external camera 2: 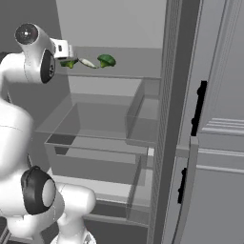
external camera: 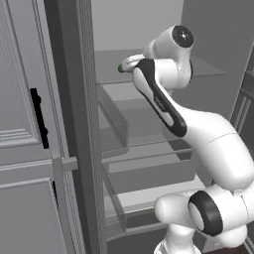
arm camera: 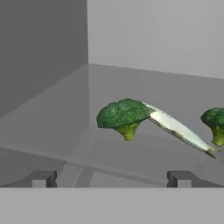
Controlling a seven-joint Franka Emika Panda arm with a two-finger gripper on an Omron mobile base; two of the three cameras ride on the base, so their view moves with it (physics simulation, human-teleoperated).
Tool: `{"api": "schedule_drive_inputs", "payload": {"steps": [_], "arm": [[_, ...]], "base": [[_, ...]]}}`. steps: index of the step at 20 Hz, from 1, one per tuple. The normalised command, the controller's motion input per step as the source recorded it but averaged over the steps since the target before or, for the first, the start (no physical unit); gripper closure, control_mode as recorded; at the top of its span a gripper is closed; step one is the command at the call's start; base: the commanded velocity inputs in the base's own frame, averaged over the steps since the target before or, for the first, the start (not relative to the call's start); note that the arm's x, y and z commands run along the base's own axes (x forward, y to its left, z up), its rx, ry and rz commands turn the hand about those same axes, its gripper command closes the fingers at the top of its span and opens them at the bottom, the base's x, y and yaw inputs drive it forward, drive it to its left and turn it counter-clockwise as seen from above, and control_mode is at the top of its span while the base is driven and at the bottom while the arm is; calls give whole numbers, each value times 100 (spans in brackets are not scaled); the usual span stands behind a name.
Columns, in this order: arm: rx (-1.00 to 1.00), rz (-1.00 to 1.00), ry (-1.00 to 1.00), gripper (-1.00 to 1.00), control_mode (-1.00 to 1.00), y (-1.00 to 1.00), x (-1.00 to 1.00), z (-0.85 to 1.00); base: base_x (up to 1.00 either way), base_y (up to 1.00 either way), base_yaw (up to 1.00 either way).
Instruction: Place one broccoli and one fish in each tupperware on the nearby counter, to pack two identical lunches.
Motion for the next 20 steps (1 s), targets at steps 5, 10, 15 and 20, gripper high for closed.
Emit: {"api": "schedule_drive_inputs", "payload": {"steps": [5, 10, 15, 20], "arm": [[13, -20, 7, -100, -100, 3, 60, 0], [11, -4, 14, -100, -100, 0, 32, 0], [0, 0, 9, -100, -100, 0, 34, -11], [3, 0, -2, -100, -100, 0, 42, -17]], "base": [[0, 0, 0], [0, 0, 0], [0, 0, 0], [0, 0, 0]]}}
